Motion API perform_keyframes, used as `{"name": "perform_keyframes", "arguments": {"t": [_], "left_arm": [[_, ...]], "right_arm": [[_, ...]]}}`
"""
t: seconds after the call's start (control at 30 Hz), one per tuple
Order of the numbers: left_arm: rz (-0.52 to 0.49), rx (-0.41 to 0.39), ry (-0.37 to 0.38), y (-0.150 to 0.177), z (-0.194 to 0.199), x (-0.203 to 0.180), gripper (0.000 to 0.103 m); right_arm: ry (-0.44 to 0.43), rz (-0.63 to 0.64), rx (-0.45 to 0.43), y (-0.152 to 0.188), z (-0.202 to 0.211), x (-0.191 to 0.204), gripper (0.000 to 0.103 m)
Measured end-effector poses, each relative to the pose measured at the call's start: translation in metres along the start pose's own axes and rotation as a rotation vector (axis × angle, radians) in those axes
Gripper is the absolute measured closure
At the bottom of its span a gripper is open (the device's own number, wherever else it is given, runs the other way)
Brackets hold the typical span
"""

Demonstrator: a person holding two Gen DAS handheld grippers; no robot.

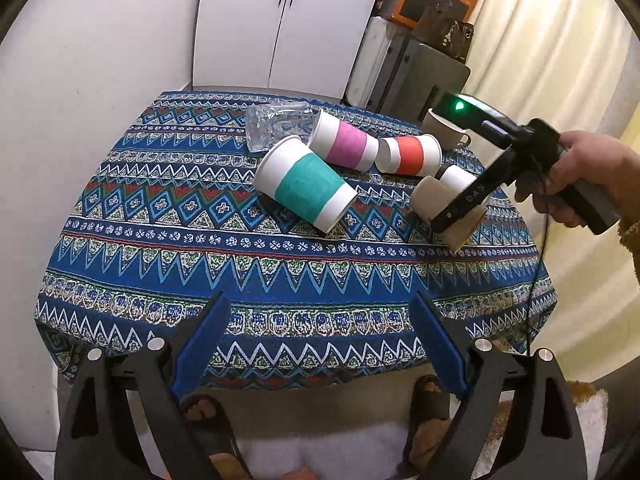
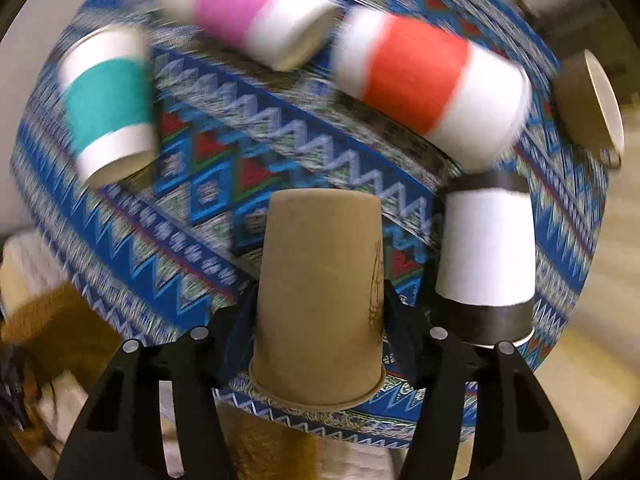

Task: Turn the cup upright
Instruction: 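Lift the brown cup with the right tool and carry it toward the left tool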

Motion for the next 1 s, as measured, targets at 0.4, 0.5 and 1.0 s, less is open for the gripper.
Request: {"name": "perform_keyframes", "arguments": {"t": [0.4,0.5,1.0], "left_arm": [[-0.003,-0.052,-0.031,0.005,0.018,0.008,0.015],[0.009,-0.06,-0.035,0.006,0.022,0.014,0.015],[-0.039,-0.041,0.062,0.005,0.017,0.007,0.015]], "right_arm": [[0.068,0.771,0.045,0.076,0.032,0.111,0.044],[0.214,0.962,0.038,0.094,0.012,0.126,0.044],[0.426,1.353,0.122,0.187,-0.033,0.183,0.043]]}}
Point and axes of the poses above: each gripper's, at about its wrist camera, not at the fingertips, and z roughly against the way its jaws point, x to its left, y to its underside, the point moved 1 cm from there along -z, roughly the way its jaws point, and after that the axes turned 9 degrees about -z, right-handed, at the moved point
